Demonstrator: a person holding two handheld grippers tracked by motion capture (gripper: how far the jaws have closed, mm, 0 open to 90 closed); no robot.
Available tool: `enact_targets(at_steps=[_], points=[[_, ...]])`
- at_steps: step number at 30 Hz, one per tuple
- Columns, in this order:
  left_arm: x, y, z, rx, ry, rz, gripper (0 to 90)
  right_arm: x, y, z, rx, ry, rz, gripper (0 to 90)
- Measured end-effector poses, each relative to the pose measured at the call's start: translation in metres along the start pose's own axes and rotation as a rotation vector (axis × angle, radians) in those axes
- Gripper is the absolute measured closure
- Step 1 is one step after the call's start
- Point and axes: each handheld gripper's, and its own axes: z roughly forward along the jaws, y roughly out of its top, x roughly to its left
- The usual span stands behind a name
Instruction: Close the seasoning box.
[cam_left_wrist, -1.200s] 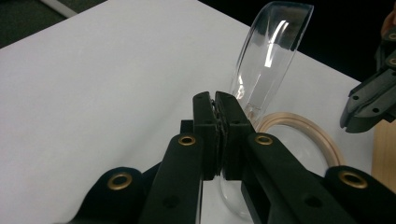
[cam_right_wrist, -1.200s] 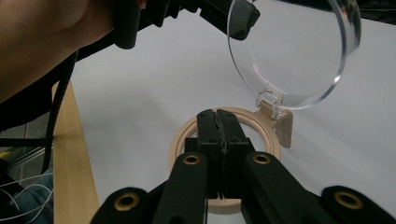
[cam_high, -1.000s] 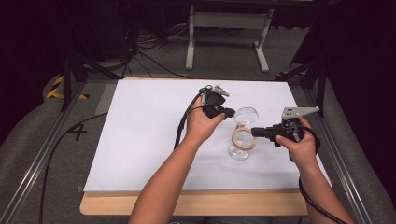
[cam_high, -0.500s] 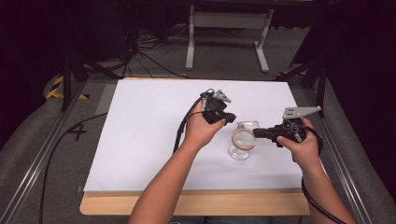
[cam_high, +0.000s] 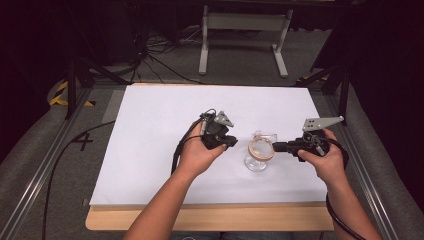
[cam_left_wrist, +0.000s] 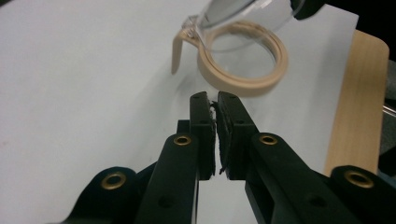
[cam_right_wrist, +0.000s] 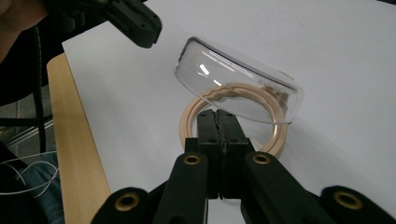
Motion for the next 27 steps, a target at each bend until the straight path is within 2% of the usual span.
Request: enact_targets(at_steps=[3,5,7,13,15,17,19,22,24,27], points=[[-0.005,-0.008,-0.002,0.002,-0.006,-0.001,84.9,0.001,-0.001,0.000,0.007,0.000,0.003,90.0],[-0.012,-0.020,-0.006,0.019,-0.022,0.007,84.9,0.001,-0.001,0.001,0.018,0.000,-0.002,90.0],[-0.013,-0.023,-0.007,0.020,-0.023,0.010,84.7,0.001,-0.001,0.001,0.024,0.003,-0.001,90.0],[-0.024,-0.055,-0.012,0.015,-0.018,-0.023,83.8,0.001,-0.003,0.003,0.055,0.010,-0.005,90.0],[-0.024,-0.060,-0.013,0.013,-0.021,-0.023,83.6,0.001,-0.004,0.004,0.063,0.012,-0.003,90.0],[-0.025,-0.066,-0.012,0.033,-0.024,-0.037,83.2,0.001,-0.004,0.004,0.074,0.013,-0.006,90.0],[-0.024,-0.069,-0.014,0.064,-0.004,-0.022,82.9,0.002,-0.004,0.004,0.080,0.012,-0.010,90.0],[-0.022,-0.074,-0.017,0.041,-0.021,-0.049,82.7,0.003,-0.004,0.003,0.089,0.019,-0.014,90.0],[-0.020,-0.077,-0.018,0.054,-0.017,-0.051,82.5,0.002,-0.005,0.003,0.101,0.021,-0.016,90.0],[-0.017,-0.082,-0.017,0.058,-0.027,-0.076,82.3,0.001,-0.006,0.004,0.134,0.030,-0.016,90.0]])
